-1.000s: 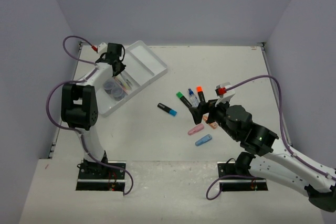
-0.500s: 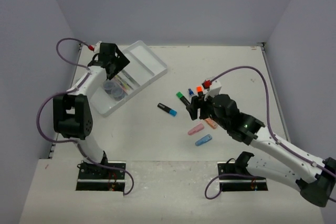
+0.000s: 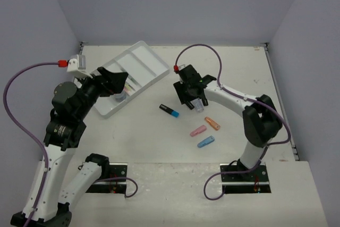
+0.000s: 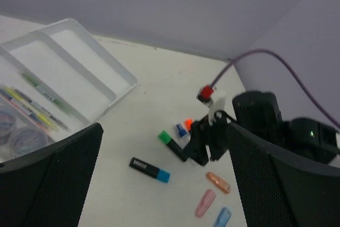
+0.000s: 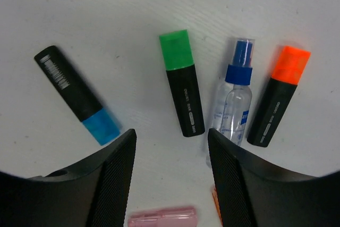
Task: Sort the stationery into containers
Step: Pick up the pen from the center of the board.
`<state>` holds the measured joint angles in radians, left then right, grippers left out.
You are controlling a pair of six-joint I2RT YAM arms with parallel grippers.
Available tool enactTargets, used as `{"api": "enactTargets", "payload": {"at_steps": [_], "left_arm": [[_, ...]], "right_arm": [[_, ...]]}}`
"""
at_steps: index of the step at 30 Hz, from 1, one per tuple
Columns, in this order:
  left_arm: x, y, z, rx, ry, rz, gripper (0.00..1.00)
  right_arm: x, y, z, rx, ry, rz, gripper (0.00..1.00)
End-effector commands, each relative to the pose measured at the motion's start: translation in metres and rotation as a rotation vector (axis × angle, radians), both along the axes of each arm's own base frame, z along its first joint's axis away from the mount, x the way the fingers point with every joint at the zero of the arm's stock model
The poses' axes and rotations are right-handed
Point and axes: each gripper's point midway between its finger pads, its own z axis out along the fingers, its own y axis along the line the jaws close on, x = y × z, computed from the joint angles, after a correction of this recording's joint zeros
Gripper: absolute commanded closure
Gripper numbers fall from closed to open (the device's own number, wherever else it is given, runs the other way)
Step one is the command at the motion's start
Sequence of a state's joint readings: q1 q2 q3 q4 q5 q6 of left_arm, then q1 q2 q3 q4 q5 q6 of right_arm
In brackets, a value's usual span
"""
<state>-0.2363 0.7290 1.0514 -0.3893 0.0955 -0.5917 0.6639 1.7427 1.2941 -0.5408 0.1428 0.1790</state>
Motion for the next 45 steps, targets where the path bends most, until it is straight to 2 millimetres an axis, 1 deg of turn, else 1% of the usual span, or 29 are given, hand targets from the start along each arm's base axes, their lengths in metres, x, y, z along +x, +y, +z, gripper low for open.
{"api": "enactTargets", "payload": {"at_steps": [1, 4, 7, 8, 9, 10, 12, 14, 16, 18, 19, 20, 21, 23, 24, 25, 26, 27, 28, 29, 30, 31, 32, 35, 36, 37, 39, 42, 45], "left_arm": [[-0.035, 0.004, -0.048, 0.168, 0.088, -0.081, 0.0], [-0.04, 0.01, -0.063, 0.199, 0.108, -0.063, 0.0], [-0.041, 0.009, -0.078, 0.209, 0.132, -0.073, 0.0], [-0.041, 0.008, -0.084, 0.211, 0.138, -0.079, 0.0], [-0.041, 0.008, -0.087, 0.213, 0.139, -0.084, 0.0], [-0.042, 0.008, -0.093, 0.217, 0.148, -0.087, 0.0], [-0.042, 0.009, -0.097, 0.223, 0.153, -0.084, 0.0], [-0.042, 0.009, -0.099, 0.223, 0.153, -0.083, 0.0], [-0.042, 0.008, -0.097, 0.221, 0.15, -0.09, 0.0], [-0.042, 0.006, -0.097, 0.215, 0.151, -0.098, 0.0], [-0.042, 0.003, -0.097, 0.204, 0.155, -0.109, 0.0], [-0.044, 0.0, -0.097, 0.188, 0.158, -0.125, 0.0], [-0.045, -0.005, -0.097, 0.168, 0.158, -0.148, 0.0], [-0.048, -0.018, -0.097, 0.113, 0.149, -0.211, 0.0], [-0.049, -0.023, -0.097, 0.087, 0.144, -0.235, 0.0], [-0.048, -0.029, -0.1, 0.051, 0.147, -0.254, 0.0], [-0.046, -0.035, -0.103, 0.01, 0.156, -0.272, 0.0], [-0.045, -0.039, -0.106, -0.023, 0.166, -0.288, 0.0], [-0.044, -0.047, -0.108, -0.073, 0.173, -0.317, 0.0], [-0.042, -0.053, -0.106, -0.12, 0.166, -0.342, 0.0], [-0.039, -0.058, -0.102, -0.156, 0.145, -0.358, 0.0], [-0.037, -0.061, -0.104, -0.19, 0.155, -0.358, 0.0], [-0.036, -0.062, -0.106, -0.214, 0.165, -0.351, 0.0], [-0.031, -0.062, -0.094, -0.236, 0.128, -0.313, 0.0], [-0.031, -0.062, -0.094, -0.237, 0.126, -0.311, 0.0], [-0.032, -0.065, -0.088, -0.246, 0.108, -0.327, 0.0], [-0.032, -0.07, -0.081, -0.259, 0.085, -0.361, 0.02], [-0.037, -0.082, -0.071, -0.27, 0.045, -0.442, 0.08], [-0.038, -0.088, -0.072, -0.262, 0.038, -0.463, 0.17]], "right_arm": [[0.031, 0.002, -0.003, -0.097, -0.003, 0.027, 0.42], [0.039, 0.003, -0.022, -0.132, 0.033, 0.031, 0.44], [0.044, 0.003, -0.038, -0.161, 0.062, 0.038, 0.47], [0.043, -0.001, -0.048, -0.187, 0.085, 0.039, 0.48], [0.043, -0.002, -0.054, -0.198, 0.094, 0.04, 0.5], [0.043, -0.004, -0.06, -0.203, 0.109, 0.038, 0.55], [0.039, 0.001, -0.066, -0.177, 0.144, 0.051, 0.61], [0.032, 0.005, -0.072, -0.161, 0.181, 0.058, 0.63], [0.028, 0.003, -0.08, -0.166, 0.213, 0.046, 0.62], [0.02, 0.008, -0.086, -0.139, 0.25, 0.056, 0.63], [0.015, 0.01, -0.088, -0.124, 0.264, 0.059, 0.68], [0.012, 0.012, -0.088, -0.11, 0.275, 0.063, 0.76], [0.009, 0.015, -0.084, -0.089, 0.271, 0.064, 0.83], [0.008, 0.025, -0.064, -0.032, 0.224, 0.063, 0.93], [0.002, 0.026, -0.058, -0.011, 0.214, 0.064, 0.98], [-0.003, 0.035, -0.047, 0.039, 0.192, 0.077, 1.0], [-0.009, 0.048, -0.031, 0.106, 0.164, 0.099, 1.0], [-0.019, 0.056, -0.004, 0.173, 0.113, 0.127, 1.0], [-0.028, 0.069, 0.018, 0.236, 0.058, 0.163, 1.0], [-0.039, 0.081, 0.034, 0.287, 0.016, 0.202, 1.0], [-0.052, 0.088, 0.047, 0.327, -0.016, 0.241, 1.0], [-0.064, 0.099, 0.068, 0.386, -0.06, 0.287, 1.0], [-0.075, 0.107, 0.085, 0.435, -0.089, 0.319, 1.0], [-0.096, 0.116, 0.107, 0.546, -0.122, 0.336, 1.0], [-0.097, 0.119, 0.12, 0.588, -0.145, 0.335, 1.0], [-0.106, 0.123, 0.13, 0.639, -0.152, 0.351, 1.0], [-0.119, 0.128, 0.139, 0.686, -0.147, 0.388, 1.0], [-0.132, 0.135, 0.159, 0.73, -0.149, 0.436, 1.0], [-0.14, 0.136, 0.175, 0.767, -0.169, 0.455, 1.0]]}}
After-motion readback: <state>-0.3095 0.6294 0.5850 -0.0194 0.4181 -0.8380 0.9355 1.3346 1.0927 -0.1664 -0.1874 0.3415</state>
